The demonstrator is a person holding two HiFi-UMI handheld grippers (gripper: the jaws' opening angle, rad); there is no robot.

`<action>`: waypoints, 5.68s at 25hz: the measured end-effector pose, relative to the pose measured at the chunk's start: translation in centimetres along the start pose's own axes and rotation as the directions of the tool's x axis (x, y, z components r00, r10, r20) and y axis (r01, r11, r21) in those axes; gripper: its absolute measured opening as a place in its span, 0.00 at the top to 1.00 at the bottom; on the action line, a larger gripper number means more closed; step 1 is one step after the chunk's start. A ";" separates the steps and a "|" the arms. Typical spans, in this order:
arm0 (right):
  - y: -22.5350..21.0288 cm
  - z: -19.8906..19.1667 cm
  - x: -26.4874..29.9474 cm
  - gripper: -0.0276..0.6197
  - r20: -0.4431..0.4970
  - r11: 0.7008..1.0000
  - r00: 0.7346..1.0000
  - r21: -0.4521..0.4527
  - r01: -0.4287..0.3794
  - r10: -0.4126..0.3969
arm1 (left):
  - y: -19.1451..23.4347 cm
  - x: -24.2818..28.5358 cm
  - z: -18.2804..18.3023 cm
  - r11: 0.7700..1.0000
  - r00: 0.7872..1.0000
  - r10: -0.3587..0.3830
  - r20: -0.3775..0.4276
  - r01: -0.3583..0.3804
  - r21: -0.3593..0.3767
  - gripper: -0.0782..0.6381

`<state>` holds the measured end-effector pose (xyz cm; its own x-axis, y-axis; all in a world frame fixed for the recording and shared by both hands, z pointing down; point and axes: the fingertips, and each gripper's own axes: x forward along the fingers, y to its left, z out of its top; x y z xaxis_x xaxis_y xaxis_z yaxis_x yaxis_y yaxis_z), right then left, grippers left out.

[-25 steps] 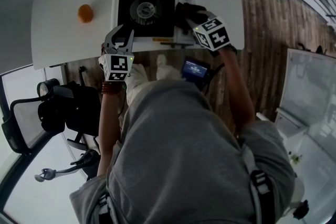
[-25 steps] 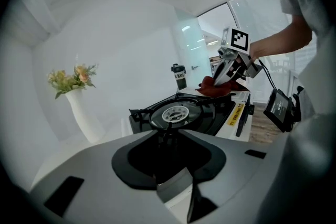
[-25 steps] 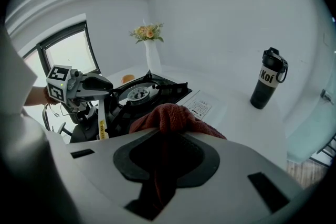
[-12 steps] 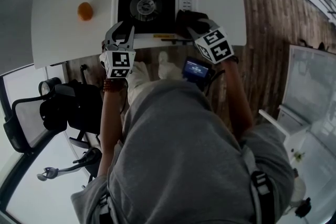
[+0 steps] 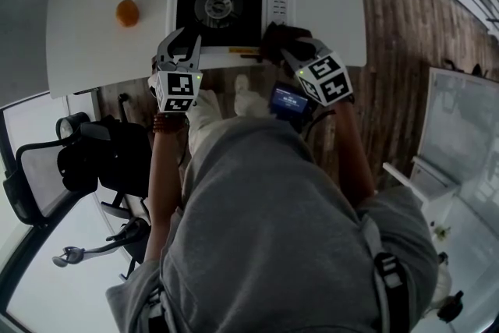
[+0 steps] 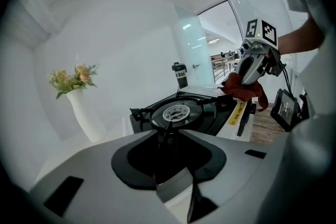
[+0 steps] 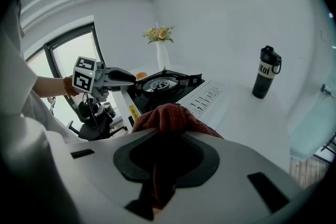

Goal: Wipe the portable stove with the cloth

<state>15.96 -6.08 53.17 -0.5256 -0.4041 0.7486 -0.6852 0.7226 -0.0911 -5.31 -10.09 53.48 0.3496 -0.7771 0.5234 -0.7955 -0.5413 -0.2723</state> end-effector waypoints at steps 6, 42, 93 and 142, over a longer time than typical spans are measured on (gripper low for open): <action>-2.6 3.8 -1.7 0.85 0.120 1.000 0.993 -0.007 0.014 -0.013 | 0.0 0.0 0.3 1.000 1.000 0.008 0.016 -0.008 0.015 0.69; -9.0 10.4 9.0 0.87 -0.049 0.966 0.984 -0.201 0.160 -0.174 | -0.1 -0.1 0.3 1.000 0.999 -0.026 0.032 0.025 0.014 0.68; -9.2 17.7 4.4 0.87 0.011 0.950 1.000 -0.312 0.002 0.002 | -0.7 -0.2 0.5 0.999 0.998 -0.026 0.054 0.024 0.033 0.66; -1.5 21.7 19.0 0.87 -0.219 0.860 0.973 -0.479 -0.178 0.079 | 1.3 -2.7 -2.4 0.900 0.902 -0.344 0.260 0.396 -0.182 0.68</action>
<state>-3.96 -27.01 53.29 -0.4555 -0.2131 0.8644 -0.2543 0.9616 0.1030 -8.49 -7.87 53.68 0.7181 -0.5981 0.3558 -0.6676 -0.7365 0.1095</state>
